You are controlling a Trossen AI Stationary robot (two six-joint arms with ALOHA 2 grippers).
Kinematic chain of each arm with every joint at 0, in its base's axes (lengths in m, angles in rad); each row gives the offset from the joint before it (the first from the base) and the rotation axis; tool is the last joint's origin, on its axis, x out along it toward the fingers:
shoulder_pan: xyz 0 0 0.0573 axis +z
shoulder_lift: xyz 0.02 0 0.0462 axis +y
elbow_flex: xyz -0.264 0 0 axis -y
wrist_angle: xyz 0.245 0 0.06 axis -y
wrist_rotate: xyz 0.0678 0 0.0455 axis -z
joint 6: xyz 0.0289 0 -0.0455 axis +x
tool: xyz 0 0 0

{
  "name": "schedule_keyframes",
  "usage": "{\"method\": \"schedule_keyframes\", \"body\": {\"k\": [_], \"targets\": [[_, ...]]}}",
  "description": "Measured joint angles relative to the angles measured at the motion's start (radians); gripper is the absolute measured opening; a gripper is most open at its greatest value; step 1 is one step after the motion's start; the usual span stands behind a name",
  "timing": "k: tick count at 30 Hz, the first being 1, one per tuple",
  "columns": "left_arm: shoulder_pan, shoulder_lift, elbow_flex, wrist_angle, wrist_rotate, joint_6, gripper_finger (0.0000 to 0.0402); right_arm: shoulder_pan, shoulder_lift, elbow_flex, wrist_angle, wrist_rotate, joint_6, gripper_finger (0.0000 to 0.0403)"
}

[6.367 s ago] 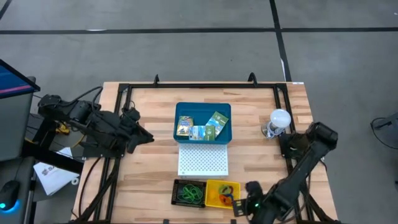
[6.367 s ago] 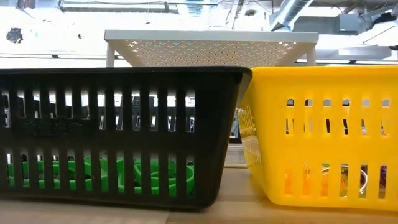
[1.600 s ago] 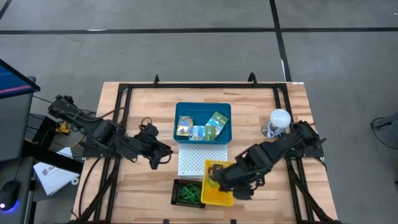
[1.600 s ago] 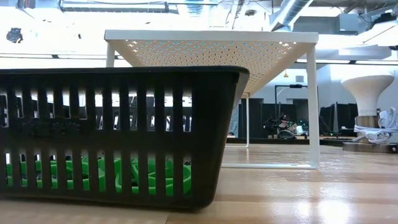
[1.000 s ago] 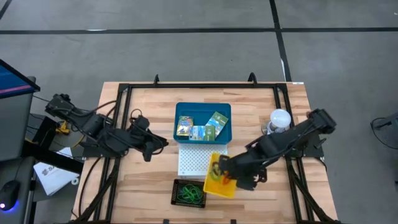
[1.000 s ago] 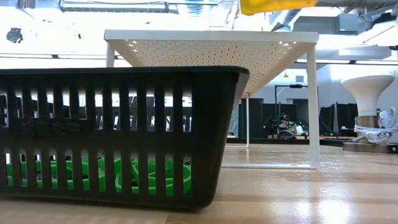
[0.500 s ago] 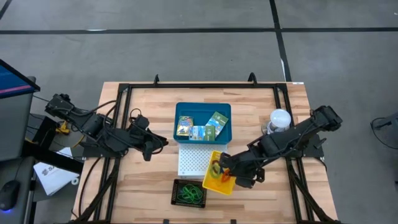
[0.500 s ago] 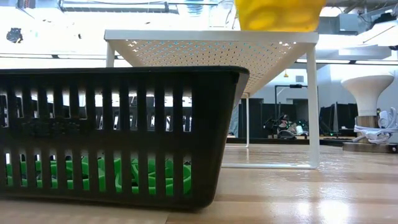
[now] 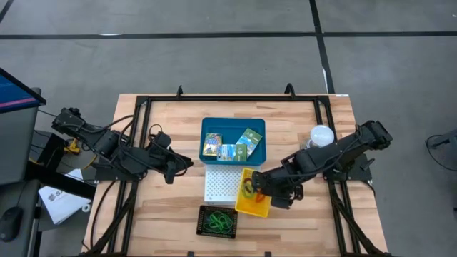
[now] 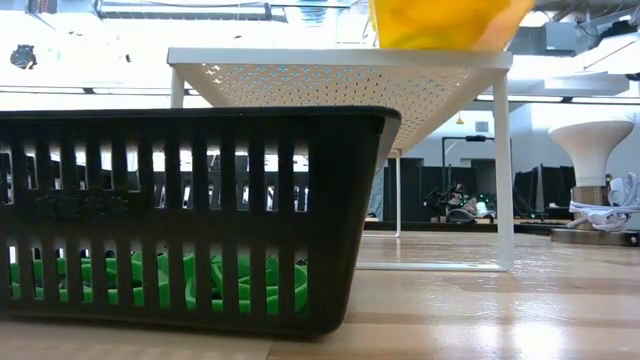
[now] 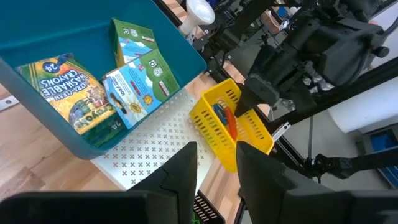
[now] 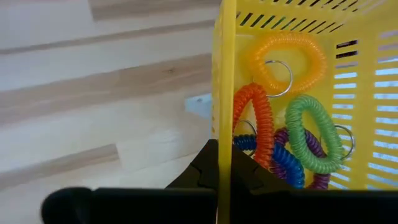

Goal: Pick & Place Office Desk Supplies
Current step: Put the yellow bin on the shelf

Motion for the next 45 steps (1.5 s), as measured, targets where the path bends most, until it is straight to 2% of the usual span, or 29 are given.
{"method": "schedule_keyframes", "body": {"k": [23,45], "targets": [[0.000,0.002,0.000,0.000,-0.009,-0.011,0.0106,-0.088,0.002,0.000,-0.034,-0.056,-0.245,0.0000],[0.000,0.002,0.000,-0.001,-0.015,-0.011,0.0106,-0.159,0.002,0.001,-0.011,-0.117,-0.287,0.0000]]}}
